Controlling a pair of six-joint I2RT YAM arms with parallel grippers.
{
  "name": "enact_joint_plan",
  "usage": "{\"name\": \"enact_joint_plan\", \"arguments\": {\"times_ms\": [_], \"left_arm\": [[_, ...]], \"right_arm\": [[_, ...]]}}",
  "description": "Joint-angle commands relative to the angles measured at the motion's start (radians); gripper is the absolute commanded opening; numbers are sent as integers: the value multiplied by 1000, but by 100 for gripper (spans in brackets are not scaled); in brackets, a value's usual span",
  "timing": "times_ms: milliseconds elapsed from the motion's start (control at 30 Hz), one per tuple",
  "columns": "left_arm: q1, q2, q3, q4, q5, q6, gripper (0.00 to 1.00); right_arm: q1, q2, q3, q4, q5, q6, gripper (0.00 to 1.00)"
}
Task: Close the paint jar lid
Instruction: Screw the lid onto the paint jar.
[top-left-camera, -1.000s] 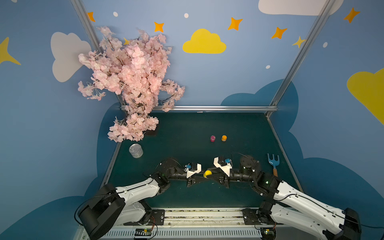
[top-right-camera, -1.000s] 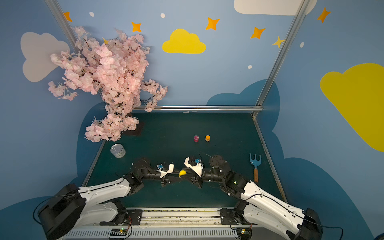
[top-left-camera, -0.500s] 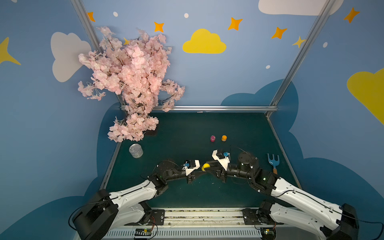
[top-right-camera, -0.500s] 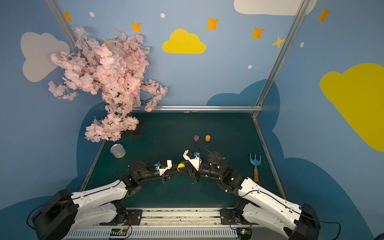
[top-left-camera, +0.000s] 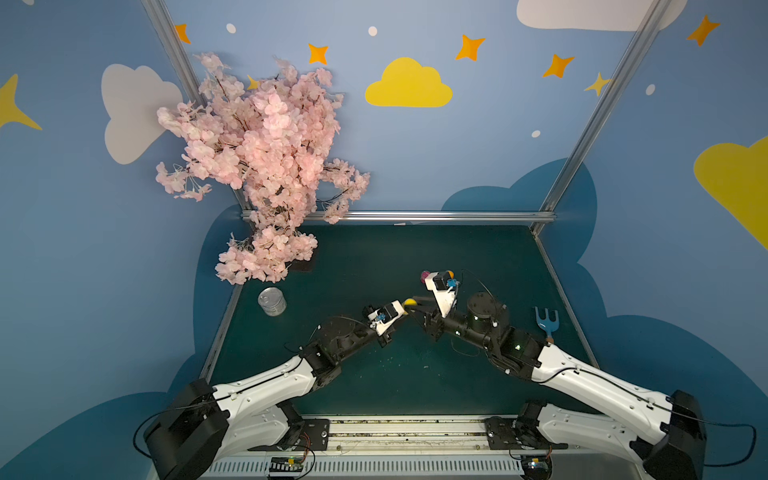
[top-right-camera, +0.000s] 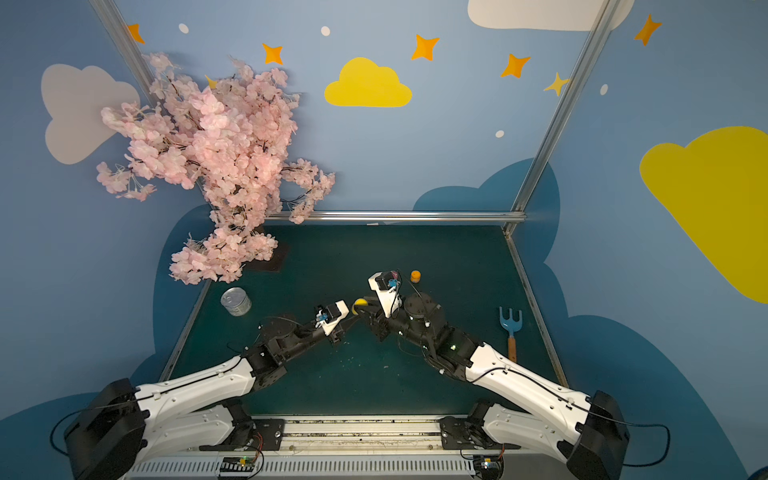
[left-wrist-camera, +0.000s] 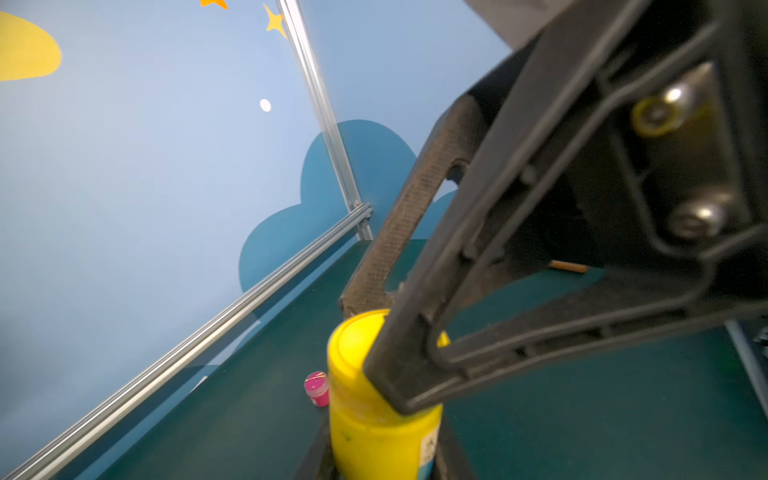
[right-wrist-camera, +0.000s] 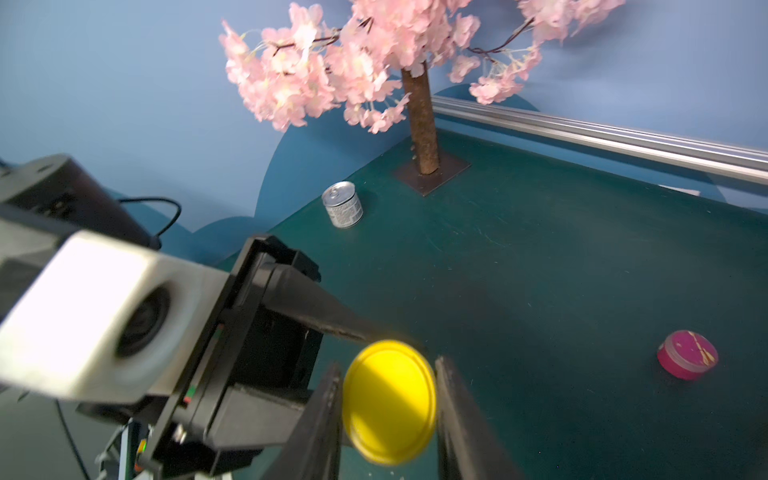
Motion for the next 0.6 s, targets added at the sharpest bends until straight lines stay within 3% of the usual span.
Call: {"name": "enact_joint_plan", "arguments": {"times_ms": [0,200,400,467,567], "left_arm": [[2,9,97,227,-215,50,26],[1,89,137,267,-273,55,26],[1,113,135,238,-269,27,26],[1,112,128,220,-269,25,27],[2,114,115,185,-260,21,27]], "right_arm": [[33,49,-8,-163,167,188,0],[92,112,26,-168,273,290,0],[103,73,31,-220,330,280,0],[103,28,9,-227,359,280,12],[103,-54,-34,-231,396,277,44]]}}
